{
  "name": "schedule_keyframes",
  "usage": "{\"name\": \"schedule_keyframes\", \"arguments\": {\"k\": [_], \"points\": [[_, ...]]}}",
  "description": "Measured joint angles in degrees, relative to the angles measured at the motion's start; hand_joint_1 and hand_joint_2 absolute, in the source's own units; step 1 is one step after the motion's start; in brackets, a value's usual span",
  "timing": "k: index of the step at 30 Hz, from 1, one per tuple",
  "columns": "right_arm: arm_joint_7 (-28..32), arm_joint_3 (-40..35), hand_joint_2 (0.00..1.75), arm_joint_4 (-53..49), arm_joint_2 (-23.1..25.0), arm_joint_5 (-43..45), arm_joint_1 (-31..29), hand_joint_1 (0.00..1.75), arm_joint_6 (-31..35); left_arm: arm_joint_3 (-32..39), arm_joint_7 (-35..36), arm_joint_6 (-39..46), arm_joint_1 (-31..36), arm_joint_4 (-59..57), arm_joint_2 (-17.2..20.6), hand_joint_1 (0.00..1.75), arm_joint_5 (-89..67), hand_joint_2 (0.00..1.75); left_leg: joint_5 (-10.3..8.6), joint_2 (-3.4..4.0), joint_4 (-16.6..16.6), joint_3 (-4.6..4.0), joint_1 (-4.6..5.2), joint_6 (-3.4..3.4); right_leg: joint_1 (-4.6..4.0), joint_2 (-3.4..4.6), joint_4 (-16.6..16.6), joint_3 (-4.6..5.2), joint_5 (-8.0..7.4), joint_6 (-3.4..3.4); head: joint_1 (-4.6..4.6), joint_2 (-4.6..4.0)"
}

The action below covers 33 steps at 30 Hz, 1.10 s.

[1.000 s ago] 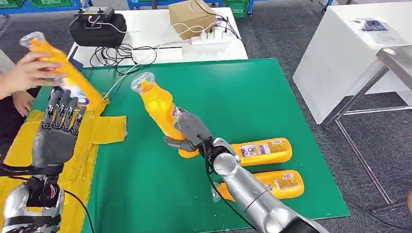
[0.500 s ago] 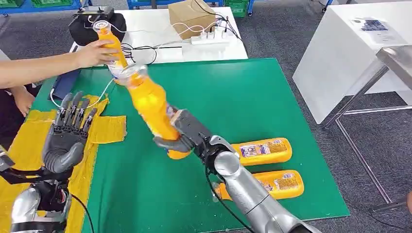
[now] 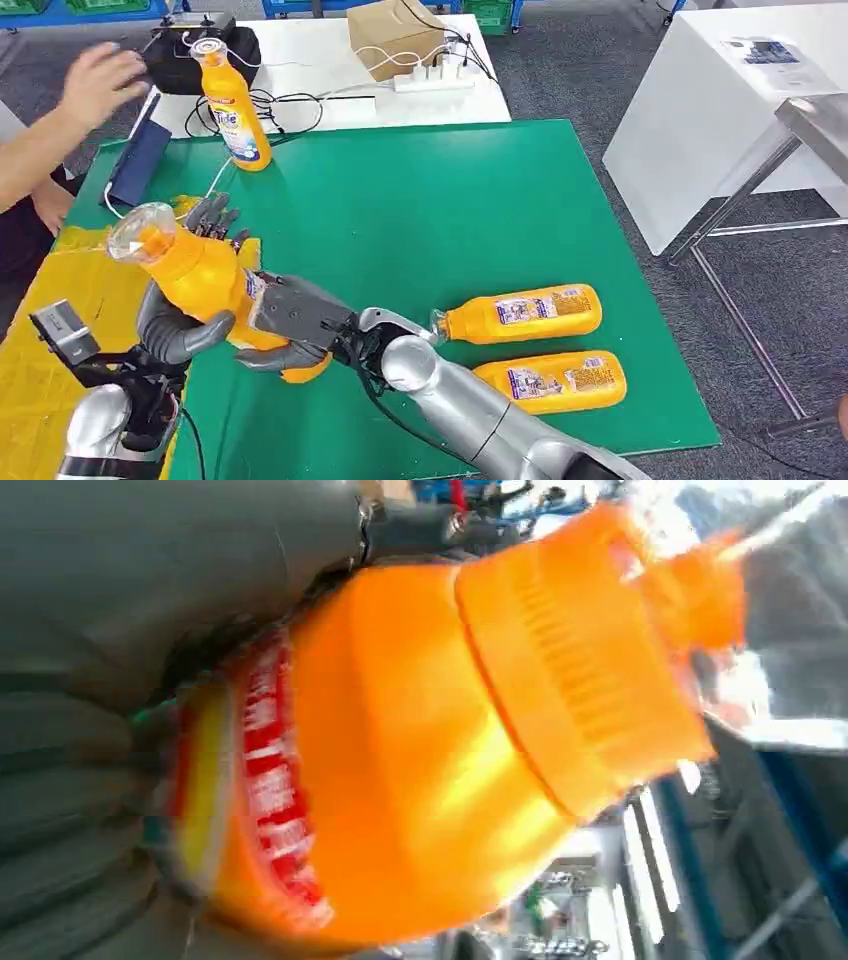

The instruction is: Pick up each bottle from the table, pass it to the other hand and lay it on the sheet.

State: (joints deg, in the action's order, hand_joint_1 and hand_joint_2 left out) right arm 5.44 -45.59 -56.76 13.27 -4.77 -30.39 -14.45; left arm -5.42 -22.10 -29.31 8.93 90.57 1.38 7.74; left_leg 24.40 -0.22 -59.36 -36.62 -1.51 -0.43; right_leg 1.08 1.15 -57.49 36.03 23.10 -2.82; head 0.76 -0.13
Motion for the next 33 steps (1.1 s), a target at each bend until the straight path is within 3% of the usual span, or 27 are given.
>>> {"name": "schedule_keyframes", "arguments": {"k": [4,5,6,13,33], "points": [[0.3,-2.5,1.75,1.9,0.0,1.0,-0.4,1.75,0.3,-1.0,-0.1,1.0,-0.1,0.1,0.3,0.00,-2.2,1.75,0.00,0.00,0.0,0.00,0.00,0.00,0.00,-0.01,0.0,0.02,0.00,0.00,0.00,0.00],[0.6,-2.9,1.75,2.3,0.0,1.0,-0.5,1.75,0.4,-1.3,-0.3,1.5,0.0,0.1,0.5,0.12,-3.4,1.75,0.00,0.00,0.0,0.00,0.00,0.00,0.00,0.00,0.0,0.02,0.00,0.00,-0.02,0.00],[0.7,-3.4,1.75,2.8,0.0,1.1,-0.8,1.75,0.5,-1.8,-0.8,2.2,0.0,0.1,0.8,1.75,-5.4,1.75,0.00,0.00,0.0,0.00,0.00,0.00,-0.01,0.00,0.0,0.02,0.00,0.00,0.00,0.00],[0.8,-4.9,1.75,4.7,0.0,1.9,-1.4,1.75,0.9,-4.6,-3.4,5.6,0.4,-0.1,2.4,1.75,-13.2,1.75,0.00,0.01,0.0,0.00,0.00,0.00,-0.01,0.00,0.0,0.03,0.00,0.00,0.00,0.00],[1.3,-5.3,1.75,6.1,-0.1,2.1,-1.4,1.75,0.9,-5.6,-3.8,5.7,0.6,-0.2,3.1,1.75,-13.9,1.75,0.00,0.01,0.0,0.00,0.00,0.00,-0.01,0.01,0.0,0.06,0.00,0.00,0.00,0.00]]}}
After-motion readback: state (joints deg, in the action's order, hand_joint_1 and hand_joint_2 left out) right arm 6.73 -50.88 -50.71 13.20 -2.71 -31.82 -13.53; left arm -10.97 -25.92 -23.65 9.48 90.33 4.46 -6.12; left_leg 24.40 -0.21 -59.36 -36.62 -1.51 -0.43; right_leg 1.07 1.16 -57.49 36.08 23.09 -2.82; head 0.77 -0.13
